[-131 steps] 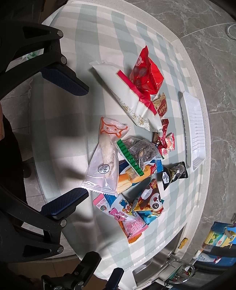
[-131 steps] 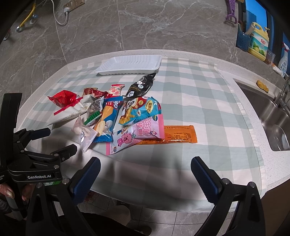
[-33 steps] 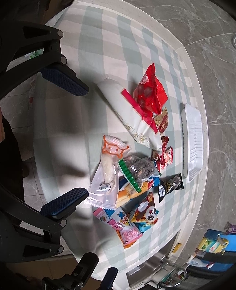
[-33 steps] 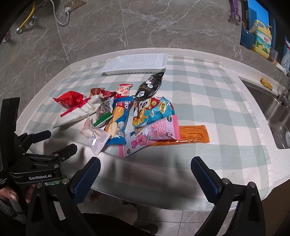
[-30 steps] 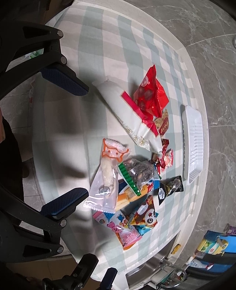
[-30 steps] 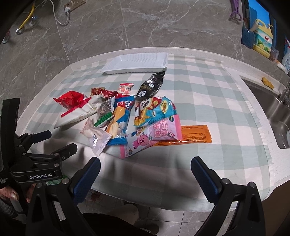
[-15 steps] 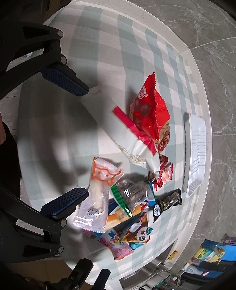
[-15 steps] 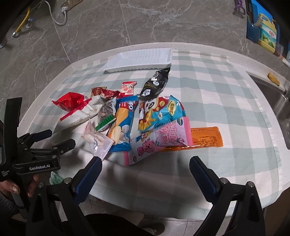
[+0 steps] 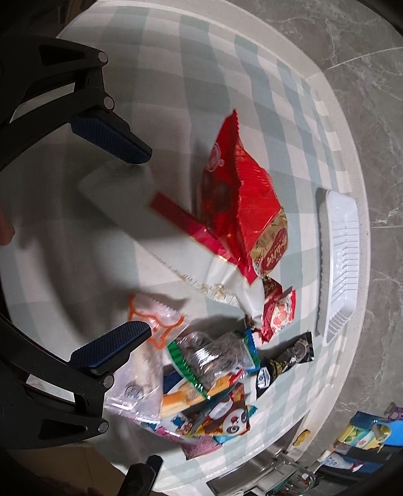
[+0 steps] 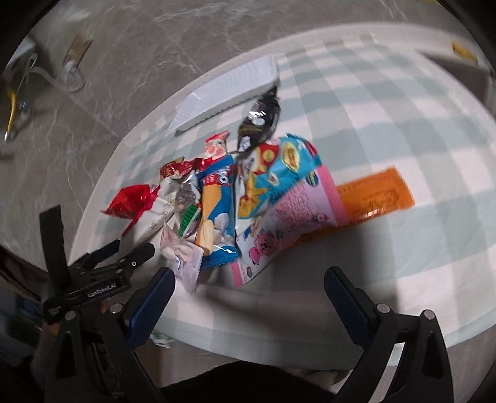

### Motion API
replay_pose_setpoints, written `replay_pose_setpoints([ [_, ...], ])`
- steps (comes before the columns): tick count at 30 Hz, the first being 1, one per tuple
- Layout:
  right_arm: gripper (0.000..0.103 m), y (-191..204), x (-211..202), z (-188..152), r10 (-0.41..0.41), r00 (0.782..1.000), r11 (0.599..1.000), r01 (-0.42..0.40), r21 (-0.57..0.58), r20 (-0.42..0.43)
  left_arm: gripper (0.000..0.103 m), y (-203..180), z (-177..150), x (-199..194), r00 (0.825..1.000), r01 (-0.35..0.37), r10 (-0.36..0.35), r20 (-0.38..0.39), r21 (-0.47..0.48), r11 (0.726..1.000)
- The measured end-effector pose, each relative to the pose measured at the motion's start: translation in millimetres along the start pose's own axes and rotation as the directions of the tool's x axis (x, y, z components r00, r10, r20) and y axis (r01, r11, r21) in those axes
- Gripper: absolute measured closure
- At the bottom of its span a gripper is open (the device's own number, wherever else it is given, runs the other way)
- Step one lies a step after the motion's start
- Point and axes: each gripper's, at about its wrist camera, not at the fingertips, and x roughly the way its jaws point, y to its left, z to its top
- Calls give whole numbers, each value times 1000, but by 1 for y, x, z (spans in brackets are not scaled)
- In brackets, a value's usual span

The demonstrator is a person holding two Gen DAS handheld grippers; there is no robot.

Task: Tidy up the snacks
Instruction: 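Grasp the white-and-red long bag with left tool while right tool grasps pink packet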

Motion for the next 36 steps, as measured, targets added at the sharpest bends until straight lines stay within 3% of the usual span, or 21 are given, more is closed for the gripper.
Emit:
replay_pose_setpoints([
  [5,4,-16,7,-3,43,999,994,-41,102,-18,0,12,10,20,997,31,-33,-65,-36,999],
  [10,0,-22,5,-2,92,996,983,-91,157,5,0,15,14,35,994,15,-14,-106,0,1000],
  [19,0,-33,0,-3,146,988,964,-153,218,49,0,17,15,41,998,44,-41,-53,67,997],
  [25,0,-43,-2,-1,166,984,934,-180,308,71,1,21,26,44,989,87,-78,-123,70,994],
  [30,0,-47,-1,2,174,980,915,-198,350,100,1,24,35,39,990,108,-101,-98,76,991],
  [34,6,-46,3,4,180,978,903,-208,376,109,23,17,41,45,985,124,-107,-132,123,985],
  [36,16,-45,7,7,198,975,892,-223,393,102,24,11,42,47,989,95,-73,-126,178,979],
])
